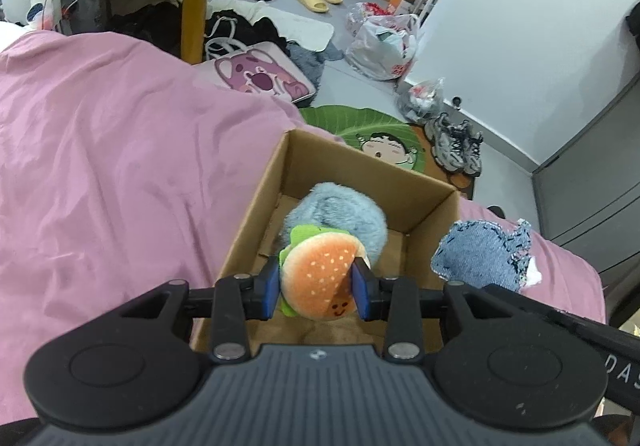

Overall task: Organize soft objects
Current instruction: 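Carry the burger plush and denim patch into the box with both grippers, then open both grippers to release the items and withdraw from the box, then move the left gripper to the black patch while the right gripper approaches the white cloth, then grasp the black patch with the left gripper while the right gripper grasps the white cloth, then carry the black patch and white cloth over the box with both grippers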

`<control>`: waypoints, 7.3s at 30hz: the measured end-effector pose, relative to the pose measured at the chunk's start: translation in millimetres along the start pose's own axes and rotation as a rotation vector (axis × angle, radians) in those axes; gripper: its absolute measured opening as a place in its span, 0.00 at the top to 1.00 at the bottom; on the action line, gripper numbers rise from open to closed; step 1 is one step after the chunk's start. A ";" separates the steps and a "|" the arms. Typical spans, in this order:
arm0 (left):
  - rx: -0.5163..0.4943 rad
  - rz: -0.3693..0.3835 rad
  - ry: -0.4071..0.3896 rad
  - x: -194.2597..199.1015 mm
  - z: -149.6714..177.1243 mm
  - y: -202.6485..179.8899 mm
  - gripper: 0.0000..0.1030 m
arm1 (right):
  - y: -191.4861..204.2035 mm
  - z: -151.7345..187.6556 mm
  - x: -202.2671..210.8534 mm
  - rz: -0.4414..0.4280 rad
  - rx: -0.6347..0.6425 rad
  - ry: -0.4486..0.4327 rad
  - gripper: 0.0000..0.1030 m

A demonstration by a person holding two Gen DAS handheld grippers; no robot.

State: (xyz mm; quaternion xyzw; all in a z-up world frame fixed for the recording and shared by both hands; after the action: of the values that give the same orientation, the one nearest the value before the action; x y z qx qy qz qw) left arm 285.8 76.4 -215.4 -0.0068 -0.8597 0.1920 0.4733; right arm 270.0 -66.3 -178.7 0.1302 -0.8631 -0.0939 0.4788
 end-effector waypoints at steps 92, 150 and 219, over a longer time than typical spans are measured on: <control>-0.202 -0.171 0.001 29.4 49.8 -142.0 0.01 | -179.0 31.6 72.1 -0.083 -0.152 -0.102 0.00; -0.208 -0.299 0.213 -126.9 79.4 -154.3 0.67 | -234.4 -6.1 -25.6 -0.091 -0.181 0.012 0.33; -0.141 -0.124 0.030 -42.8 48.5 -155.2 0.98 | -231.0 -3.1 11.5 0.070 -0.221 -0.045 0.66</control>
State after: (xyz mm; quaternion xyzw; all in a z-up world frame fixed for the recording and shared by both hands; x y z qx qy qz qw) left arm 296.1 -91.3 -221.1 0.0100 -0.8625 0.1012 0.4957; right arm 298.0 -289.2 -234.2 0.0441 -0.8621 -0.1747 0.4737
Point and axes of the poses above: each gripper's, at about its wrist camera, not at the fingertips, and x roughly against the way its jaws point, y to its left, z to its underside, the point moved 10 cm from there along -x, roughly the way its jaws point, and after that the axes turned 4 degrees about z, right-handed, at the moved point
